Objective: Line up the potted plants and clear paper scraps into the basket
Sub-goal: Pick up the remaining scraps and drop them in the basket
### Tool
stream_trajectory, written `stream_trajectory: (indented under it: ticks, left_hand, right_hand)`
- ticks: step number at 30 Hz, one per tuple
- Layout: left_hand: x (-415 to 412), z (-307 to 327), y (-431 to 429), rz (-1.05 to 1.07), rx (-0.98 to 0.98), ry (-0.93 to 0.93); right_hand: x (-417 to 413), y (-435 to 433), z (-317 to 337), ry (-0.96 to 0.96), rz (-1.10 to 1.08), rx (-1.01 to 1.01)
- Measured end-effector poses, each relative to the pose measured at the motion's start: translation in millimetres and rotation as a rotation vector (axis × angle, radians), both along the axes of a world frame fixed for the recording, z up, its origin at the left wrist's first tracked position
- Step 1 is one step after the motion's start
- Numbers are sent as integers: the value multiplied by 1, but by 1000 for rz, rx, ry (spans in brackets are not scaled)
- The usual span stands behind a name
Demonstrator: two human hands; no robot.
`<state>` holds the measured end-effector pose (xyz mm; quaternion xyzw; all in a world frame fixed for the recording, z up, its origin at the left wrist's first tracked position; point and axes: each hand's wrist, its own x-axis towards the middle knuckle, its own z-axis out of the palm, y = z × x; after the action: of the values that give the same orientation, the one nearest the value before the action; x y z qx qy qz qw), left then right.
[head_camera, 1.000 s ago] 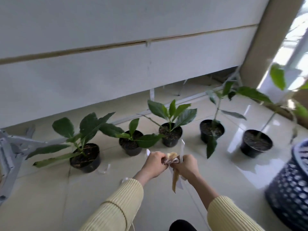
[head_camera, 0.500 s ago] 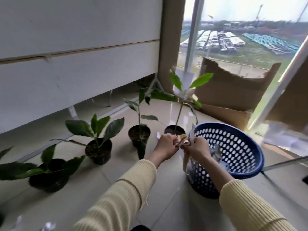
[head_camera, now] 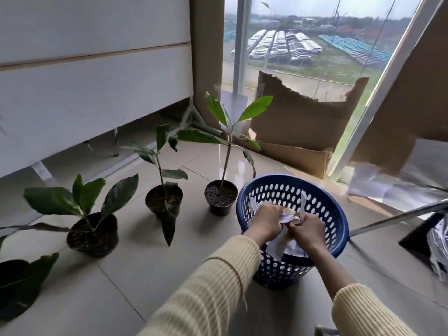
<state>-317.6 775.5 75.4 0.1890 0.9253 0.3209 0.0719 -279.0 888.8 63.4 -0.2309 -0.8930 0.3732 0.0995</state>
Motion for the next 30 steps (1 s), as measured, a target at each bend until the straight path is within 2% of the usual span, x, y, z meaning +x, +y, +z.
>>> stream_trajectory:
  ticks: [7,16,22,27,30]
  left_hand:
    - [-5,-18,1,-66,9,-131]
    - [-4,-24,-9,-105,-79,-91]
    - [0,-14,-40,-18,13,40]
    - [11,2,-97,120,110,209]
    - [25,6,-145,255,100,294]
  right_hand:
    - [-6,5,-27,-61,-92,-46]
    - [-10,-1,-31,-100,-14,-55]
    - [-24,-32,-15,80,-58,-86]
    - [-31,-83,8,312,10,-15]
    - [-32,-127,18,438,96,-3]
